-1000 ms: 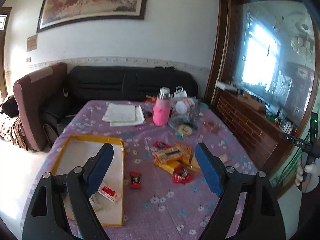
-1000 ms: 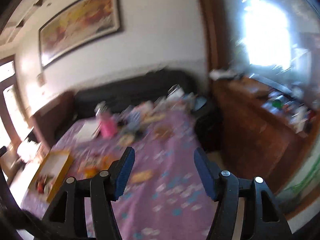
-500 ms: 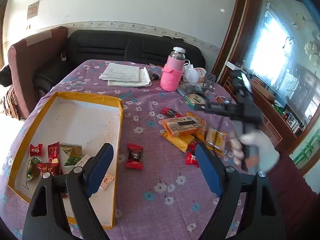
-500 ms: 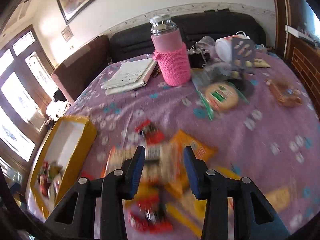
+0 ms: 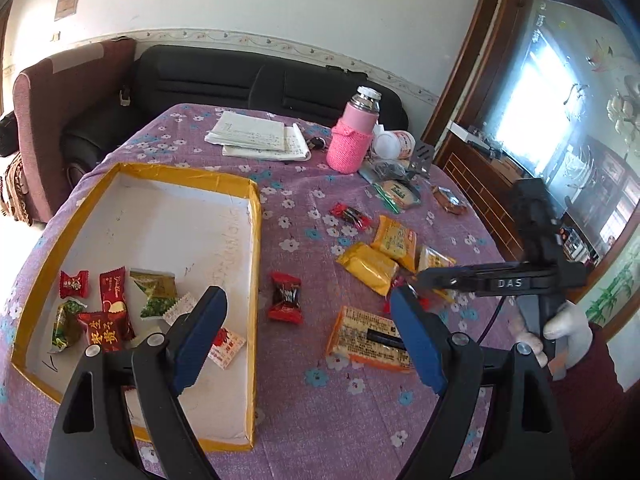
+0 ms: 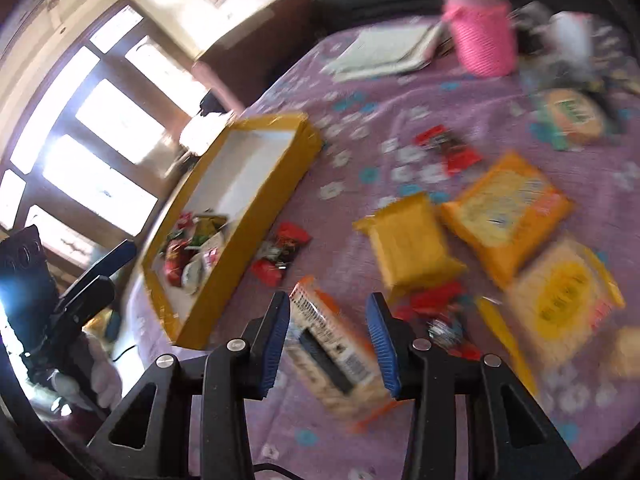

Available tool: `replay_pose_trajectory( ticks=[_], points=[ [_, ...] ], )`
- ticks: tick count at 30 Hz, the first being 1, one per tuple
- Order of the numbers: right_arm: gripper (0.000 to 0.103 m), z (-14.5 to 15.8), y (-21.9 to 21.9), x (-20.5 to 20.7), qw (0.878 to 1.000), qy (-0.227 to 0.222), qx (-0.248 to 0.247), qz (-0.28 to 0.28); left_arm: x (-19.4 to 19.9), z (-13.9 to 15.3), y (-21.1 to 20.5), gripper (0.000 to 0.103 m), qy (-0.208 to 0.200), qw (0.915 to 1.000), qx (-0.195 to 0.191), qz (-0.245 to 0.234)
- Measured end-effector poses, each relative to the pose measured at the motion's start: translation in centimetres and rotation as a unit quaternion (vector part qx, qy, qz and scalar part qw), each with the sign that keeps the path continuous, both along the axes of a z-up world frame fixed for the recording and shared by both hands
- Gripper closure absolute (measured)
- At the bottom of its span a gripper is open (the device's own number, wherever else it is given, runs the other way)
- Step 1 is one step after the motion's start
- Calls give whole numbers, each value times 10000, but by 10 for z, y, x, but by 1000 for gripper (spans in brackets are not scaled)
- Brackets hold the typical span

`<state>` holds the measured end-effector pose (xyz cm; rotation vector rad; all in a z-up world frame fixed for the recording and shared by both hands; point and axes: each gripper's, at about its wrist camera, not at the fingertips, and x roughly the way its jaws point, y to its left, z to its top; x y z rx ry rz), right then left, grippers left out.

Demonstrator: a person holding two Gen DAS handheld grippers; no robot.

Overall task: Organize snacks
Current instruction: 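Move the left gripper to the long cracker pack and grasp it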

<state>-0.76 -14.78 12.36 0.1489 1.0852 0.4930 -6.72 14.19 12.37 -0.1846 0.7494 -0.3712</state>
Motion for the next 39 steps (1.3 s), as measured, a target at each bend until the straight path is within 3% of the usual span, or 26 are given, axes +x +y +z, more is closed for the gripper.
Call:
replay_pose_trajectory(
  ticks=[2, 6, 9, 12, 17, 20, 23, 26, 29, 31, 33, 36, 37, 39],
  points=[
    [53, 1, -13, -17, 9984, -308, -319, -341, -3, -5, -10, 19, 78, 9997, 36, -249],
    [54, -2, -57, -34, 9904, -547, -143, -1263, 1, -19, -41, 19, 365, 9978, 216, -507],
    [53, -3, -92, -41, 9773, -699, -291, -1978, 7, -32, -63, 19, 809, 9954, -40, -510],
    [46, -2, -121, -35, 9703, -662, -202, -2320, 0, -41, -83, 19, 940, 9936, -111, -610],
    [46, 2, -108, 5, 9794, -679, -167, -1895, -11, -58, -97, 19, 1037, 9938, -41, -400],
    [47, -1, -72, 8, 9925, -385, 535, -1032, -11, -69, -99, 19, 1219, 9921, -23, -282],
    [49, -21, -38, -2, 9893, 175, 1386, -410, -13, -63, -88, 19, 1128, 9936, -98, -59],
    [48, -40, -21, -9, 9860, 455, 1581, -278, -17, -50, -71, 19, 939, 9950, -286, 154],
    [48, -50, -17, -13, 9897, 338, 1297, -511, -21, -41, -59, 19, 771, 9962, -320, 259],
    [47, -62, -14, -14, 9846, 584, 1540, -591, -20, -41, -57, 19, 790, 9961, -281, 278],
    [48, -74, -14, -22, 9708, 1041, 2089, -550, -18, -46, -61, 19, 877, 9955, -235, 261],
    [48, -87, -21, -41, 9304, 1674, 3248, -271, -18, -53, -65, 19, 993, 9946, -211, 192],
    [48, -84, -33, -49, 9312, 1547, 3278, -395, -18, -55, -68, 19, 994, 9947, -127, 209],
    [48, -71, -55, -62, 9493, 1059, 2875, -707, -14, -60, -75, 19, 995, 9948, 73, 223]
  ],
)
